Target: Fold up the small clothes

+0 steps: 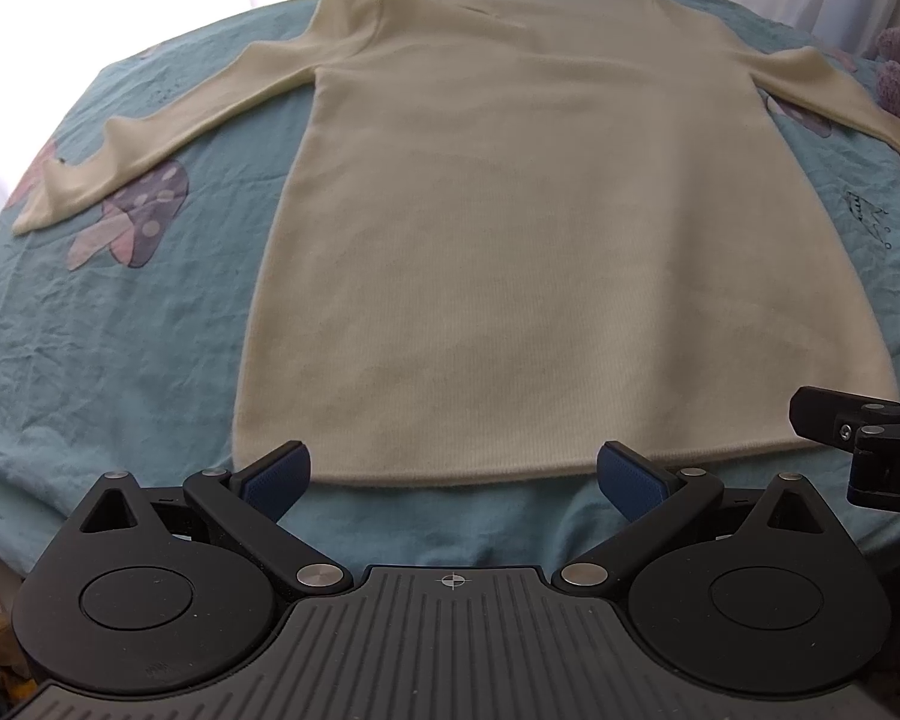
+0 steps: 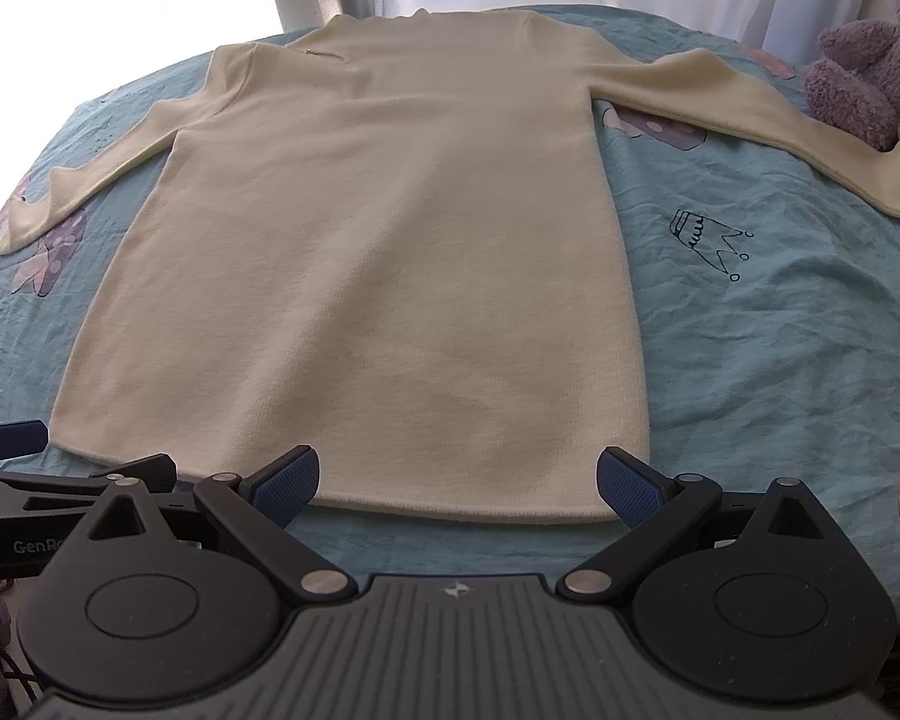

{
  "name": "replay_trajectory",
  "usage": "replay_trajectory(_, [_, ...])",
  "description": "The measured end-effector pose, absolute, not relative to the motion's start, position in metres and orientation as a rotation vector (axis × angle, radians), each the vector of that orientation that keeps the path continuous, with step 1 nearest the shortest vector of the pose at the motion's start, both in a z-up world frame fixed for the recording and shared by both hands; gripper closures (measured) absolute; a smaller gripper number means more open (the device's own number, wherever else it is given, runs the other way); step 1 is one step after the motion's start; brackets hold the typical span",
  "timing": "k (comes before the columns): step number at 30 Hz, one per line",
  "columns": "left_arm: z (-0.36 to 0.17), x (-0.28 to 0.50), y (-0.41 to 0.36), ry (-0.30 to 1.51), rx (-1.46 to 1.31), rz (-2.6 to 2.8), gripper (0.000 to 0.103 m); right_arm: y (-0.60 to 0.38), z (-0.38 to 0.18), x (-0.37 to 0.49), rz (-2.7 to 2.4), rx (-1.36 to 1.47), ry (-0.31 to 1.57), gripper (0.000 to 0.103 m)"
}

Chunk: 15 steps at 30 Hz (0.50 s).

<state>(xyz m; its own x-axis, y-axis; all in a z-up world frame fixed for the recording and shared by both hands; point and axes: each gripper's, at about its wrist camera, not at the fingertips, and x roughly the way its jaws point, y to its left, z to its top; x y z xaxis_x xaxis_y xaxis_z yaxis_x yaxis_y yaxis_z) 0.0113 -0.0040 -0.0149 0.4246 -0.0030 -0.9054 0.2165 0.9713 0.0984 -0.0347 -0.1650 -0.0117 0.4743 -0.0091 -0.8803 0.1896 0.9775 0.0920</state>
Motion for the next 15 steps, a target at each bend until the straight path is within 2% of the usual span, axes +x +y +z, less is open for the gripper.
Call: replay_trajectory(15, [-0.015, 0.024, -0.010, 1.124, 0.221, -0.149, 0.000, -0.175, -0.022, -0.029, -0.098, 0.245, 1.096, 0.004])
